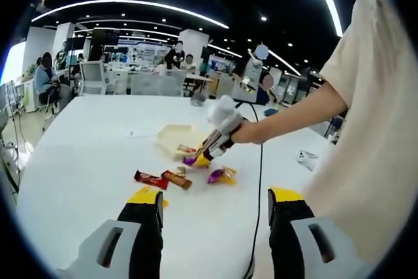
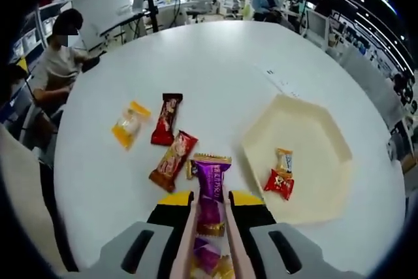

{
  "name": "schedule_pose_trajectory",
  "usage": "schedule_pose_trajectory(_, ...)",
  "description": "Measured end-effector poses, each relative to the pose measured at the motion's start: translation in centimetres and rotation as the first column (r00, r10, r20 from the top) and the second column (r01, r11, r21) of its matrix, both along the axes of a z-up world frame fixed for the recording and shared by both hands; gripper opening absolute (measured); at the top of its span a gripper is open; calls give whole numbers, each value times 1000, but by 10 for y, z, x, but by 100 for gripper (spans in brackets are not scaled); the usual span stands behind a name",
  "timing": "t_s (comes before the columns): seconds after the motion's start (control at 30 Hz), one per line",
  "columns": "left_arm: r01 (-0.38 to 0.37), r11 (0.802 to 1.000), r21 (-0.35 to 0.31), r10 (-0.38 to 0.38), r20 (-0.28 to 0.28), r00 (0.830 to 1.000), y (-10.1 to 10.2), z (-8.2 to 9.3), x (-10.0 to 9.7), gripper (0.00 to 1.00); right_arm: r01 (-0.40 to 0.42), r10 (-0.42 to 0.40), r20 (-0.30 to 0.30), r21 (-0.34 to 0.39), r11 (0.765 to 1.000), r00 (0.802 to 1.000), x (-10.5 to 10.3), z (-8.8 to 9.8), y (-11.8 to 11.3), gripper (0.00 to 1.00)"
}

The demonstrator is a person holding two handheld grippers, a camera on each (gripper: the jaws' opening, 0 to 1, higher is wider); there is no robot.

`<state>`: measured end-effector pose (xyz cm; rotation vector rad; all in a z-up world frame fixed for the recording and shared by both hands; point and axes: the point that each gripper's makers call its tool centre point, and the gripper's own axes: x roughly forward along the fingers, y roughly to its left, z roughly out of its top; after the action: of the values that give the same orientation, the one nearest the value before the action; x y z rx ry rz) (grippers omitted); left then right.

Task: Place the target food into the container with the food tongs after gripping and lifting it, then release it inside without dropping or visibly crushing the food.

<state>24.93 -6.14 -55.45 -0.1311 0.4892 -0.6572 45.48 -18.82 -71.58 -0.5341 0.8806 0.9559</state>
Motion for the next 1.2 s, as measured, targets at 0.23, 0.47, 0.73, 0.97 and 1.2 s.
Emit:
schedule_pose_trajectory(0.23, 1, 1000, -1, -1, 3, 1000, 1, 0, 0, 65, -6, 5, 32, 34, 999, 999, 5, 19, 9, 20)
schedule_pose_trajectory(0.47, 1, 1000, -12, -1, 10, 1000, 2, 2, 2, 65, -7, 4, 56, 58, 998, 998, 9, 32, 11, 20)
schedule_pose_trajectory(0.73, 16, 1000, -19, -15, 28, 999, -2, 5, 9, 65, 13, -17, 69, 68, 998, 997, 15, 44, 6, 21)
schedule_pose_trajectory(0.97, 24, 1000, -20, -23, 36, 999, 0, 5, 7, 65, 21, -27, 94, 71, 997, 995, 23, 60, 3, 21)
schedule_pose_trajectory(1.2, 19, 1000, -23, -18, 37, 999, 4, 5, 3, 65, 26, -34, 112, 70, 997, 993, 28, 70, 2, 21)
